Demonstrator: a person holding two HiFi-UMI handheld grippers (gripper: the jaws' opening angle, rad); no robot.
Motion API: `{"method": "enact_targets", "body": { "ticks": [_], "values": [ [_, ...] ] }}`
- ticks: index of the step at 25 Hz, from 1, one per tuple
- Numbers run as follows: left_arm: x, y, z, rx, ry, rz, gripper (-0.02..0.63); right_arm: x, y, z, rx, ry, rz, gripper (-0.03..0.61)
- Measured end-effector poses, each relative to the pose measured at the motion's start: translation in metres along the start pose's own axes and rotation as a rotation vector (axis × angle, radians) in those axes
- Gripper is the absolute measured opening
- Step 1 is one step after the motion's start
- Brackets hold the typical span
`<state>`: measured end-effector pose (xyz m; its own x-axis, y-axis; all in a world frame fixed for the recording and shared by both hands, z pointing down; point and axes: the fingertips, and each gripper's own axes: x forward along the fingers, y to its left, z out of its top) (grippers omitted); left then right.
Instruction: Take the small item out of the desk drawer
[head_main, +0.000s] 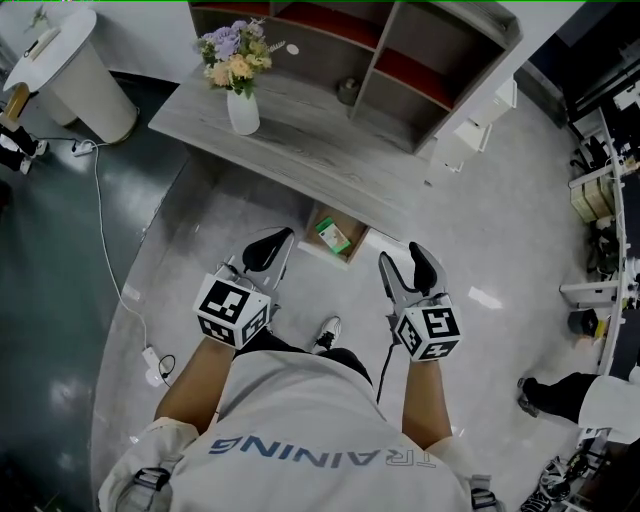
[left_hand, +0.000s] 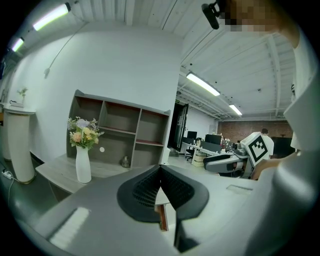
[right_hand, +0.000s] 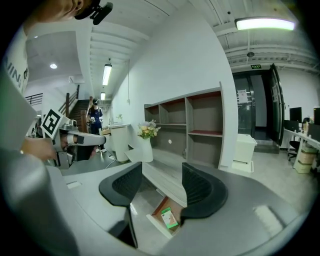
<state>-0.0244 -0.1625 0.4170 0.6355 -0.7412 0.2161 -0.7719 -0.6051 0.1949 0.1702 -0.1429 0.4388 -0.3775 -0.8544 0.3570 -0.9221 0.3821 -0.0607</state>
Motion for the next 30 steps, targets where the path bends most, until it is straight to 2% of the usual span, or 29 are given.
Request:
{"method": "enact_targets", "body": {
  "ticks": [7,16,19,22,26,30],
  "values": [
    [0.001,0.005,0.004,0.009,0.004,-0.020,-0.001,0.009,0.004,-0.003,-0.033,0.033,-0.012,0.442],
    [0.001,0.013,0.003,0.012,0.016,-0.031,-0.002,0.019,0.019,-0.009,-0.052,0.054,0.020,0.578],
    [-0.001,0.014,0.001,0.012,0.020,-0.035,-0.002,0.020,0.024,-0.012,-0.061,0.067,0.025,0.584],
    [-0.002,0.016,-0.001,0.009,0.026,-0.036,-0.002,0.025,0.027,-0.022,-0.111,0.114,0.016,0.586],
    [-0.005,0.022,-0.012,-0.005,0.046,-0.024,-0.002,0.039,0.024,-0.047,-0.176,0.197,-0.022,0.526],
    [-0.017,0.032,-0.032,-0.036,0.085,0.019,-0.002,0.061,0.030,-0.085,-0.204,0.288,-0.009,0.514]
  ]
}}
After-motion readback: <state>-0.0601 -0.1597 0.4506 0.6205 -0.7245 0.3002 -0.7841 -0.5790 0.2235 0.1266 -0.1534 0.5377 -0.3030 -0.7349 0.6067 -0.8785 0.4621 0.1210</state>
